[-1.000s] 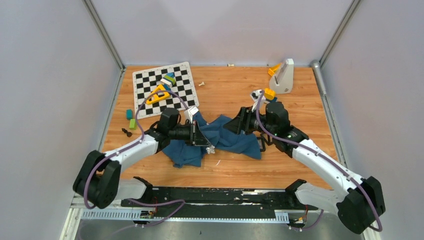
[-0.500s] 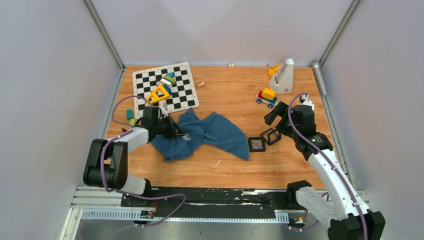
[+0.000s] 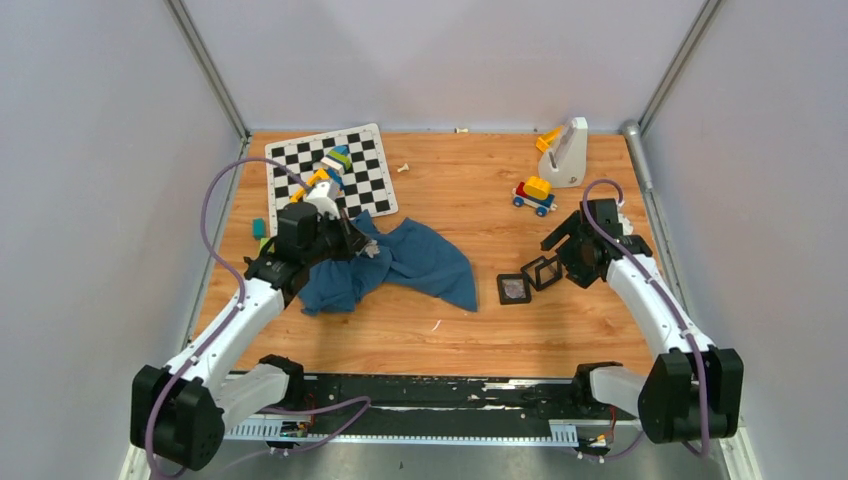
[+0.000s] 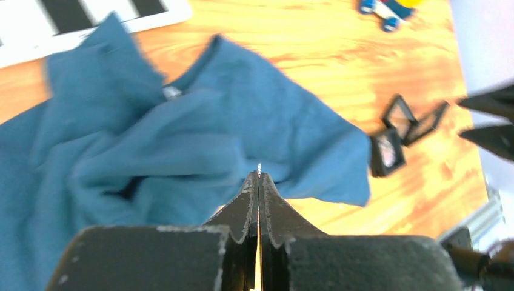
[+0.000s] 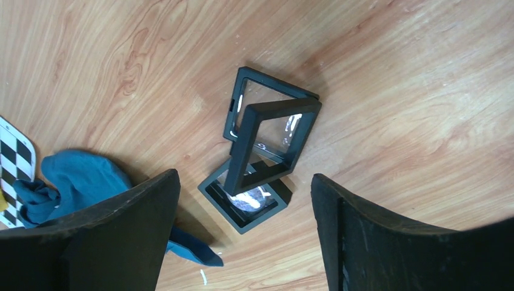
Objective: Remove the brooch from the garment
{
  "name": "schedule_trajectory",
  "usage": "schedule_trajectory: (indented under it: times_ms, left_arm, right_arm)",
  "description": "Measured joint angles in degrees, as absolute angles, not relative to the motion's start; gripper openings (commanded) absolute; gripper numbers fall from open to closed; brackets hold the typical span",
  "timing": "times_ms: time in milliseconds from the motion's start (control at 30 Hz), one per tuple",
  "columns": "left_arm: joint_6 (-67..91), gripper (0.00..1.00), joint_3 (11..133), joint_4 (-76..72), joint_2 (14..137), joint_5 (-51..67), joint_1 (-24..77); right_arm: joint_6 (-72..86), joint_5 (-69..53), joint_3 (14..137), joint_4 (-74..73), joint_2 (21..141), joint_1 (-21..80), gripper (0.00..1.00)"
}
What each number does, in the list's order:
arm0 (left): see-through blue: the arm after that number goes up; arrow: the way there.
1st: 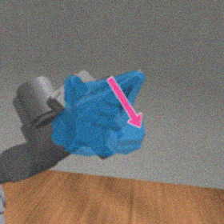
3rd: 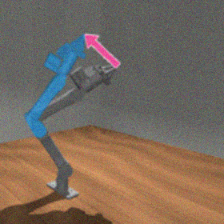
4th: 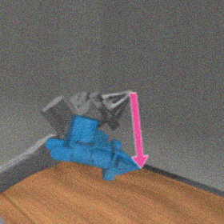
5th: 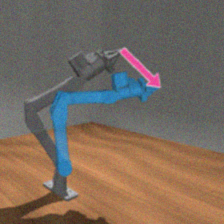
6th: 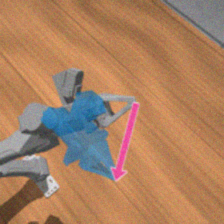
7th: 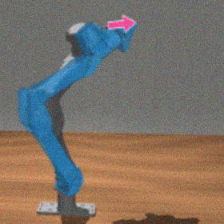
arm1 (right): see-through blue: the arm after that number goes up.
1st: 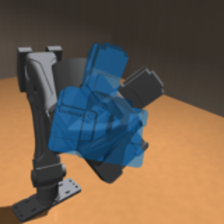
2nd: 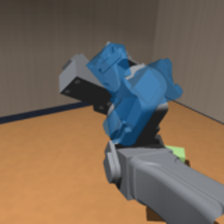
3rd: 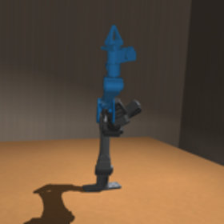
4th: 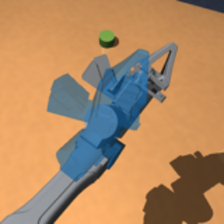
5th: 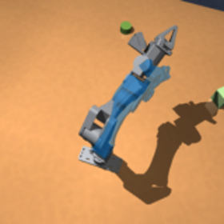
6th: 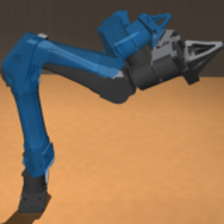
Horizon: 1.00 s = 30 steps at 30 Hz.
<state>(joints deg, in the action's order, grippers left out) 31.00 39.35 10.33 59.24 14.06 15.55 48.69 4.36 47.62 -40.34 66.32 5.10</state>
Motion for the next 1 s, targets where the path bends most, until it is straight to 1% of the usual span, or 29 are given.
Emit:
schedule_trajectory:
  times_ms: [100, 233, 267, 300, 333, 400, 467, 567, 600, 700, 733, 767, 800, 833, 867, 900, 1000]
  left_arm:
    - [28.5, 0.0, 41.0, 8.9, 58.0, 13.4, 22.0]
    - [25.0, 0.0, 41.2, 7.6, 57.8, 13.4, 25.7]
    - [24.1, 0.0, 41.2, 7.4, 57.8, 13.4, 26.0]
    - [23.5, 0.0, 41.2, 7.3, 57.8, 13.5, 26.3]
    - [23.0, 0.0, 41.2, 7.0, 57.8, 13.7, 26.3]
    - [22.2, 0.0, 41.2, 6.3, 57.8, 14.2, 26.4]
    - [21.8, 0.0, 41.2, 5.3, 57.8, 14.8, 26.4]
    - [21.5, 0.0, 41.0, 3.6, 57.8, 16.1, 26.4]
    - [21.4, 0.0, 40.8, 3.0, 57.8, 16.7, 26.4]
    - [21.3, 0.0, 39.8, 0.6, 57.8, 18.3, 26.5]
    - [21.2, 0.0, 39.3, -0.2, 57.8, 19.0, 26.5]
    - [21.2, 0.0, 38.9, -0.7, 58.0, 19.5, 26.5]
    - [21.2, 0.0, 38.5, -1.3, 58.3, 20.0, 26.5]
    - [21.2, 0.0, 38.2, -1.8, 58.7, 20.6, 26.5]
    - [21.2, 0.0, 37.8, -2.3, 59.2, 21.1, 26.6]
    - [21.2, 0.0, 37.6, -2.9, 59.7, 21.6, 26.6]
    - [21.2, 0.0, 37.0, -4.5, 61.8, 23.7, 27.0]
  right_arm:
    - [49.9, 3.7, 49.5, -40.7, 68.9, 5.1, 0.71]
    - [50.7, 3.5, 51.0, -40.7, 71.5, 5.1, 0.63]
    - [50.8, 3.6, 51.1, -40.7, 72.1, 5.1, 0.61]
    - [50.9, 3.6, 51.1, -40.6, 72.6, 5.1, 0.55]
    - [51.0, 3.6, 51.1, -40.7, 73.2, 5.1, 0.51]
    - [51.1, 3.6, 51.1, -40.6, 74.4, 5.1, 0.49]
    - [51.2, 3.5, 51.1, -40.6, 75.2, 5.1, 0.41]
    - [51.3, 3.4, 51.1, -40.6, 75.8, 5.1, 0.37]
    - [51.3, 3.3, 51.1, -40.6, 75.9, 5.1, 0.33]
    - [51.3, 3.1, 51.1, -40.5, 76.2, 5.1, 0.31]
    - [51.3, 3.0, 51.1, -40.5, 76.3, 5.1, 0.28]
    - [51.3, 3.0, 51.1, -40.4, 76.4, 5.1, 0.22]
    - [51.2, 2.9, 51.1, -40.4, 76.6, 5.1, 0.2]
    - [51.2, 2.9, 51.1, -40.4, 76.7, 5.1, 0.16]
    - [51.0, 2.8, 51.1, -40.4, 76.8, 5.1, 0.05]
    - [51.1, 2.7, 51.1, -40.3, 76.8, 5.1, 0.0]
    - [50.9, 2.4, 51.2, -40.1, 76.8, 5.1, 0.0]
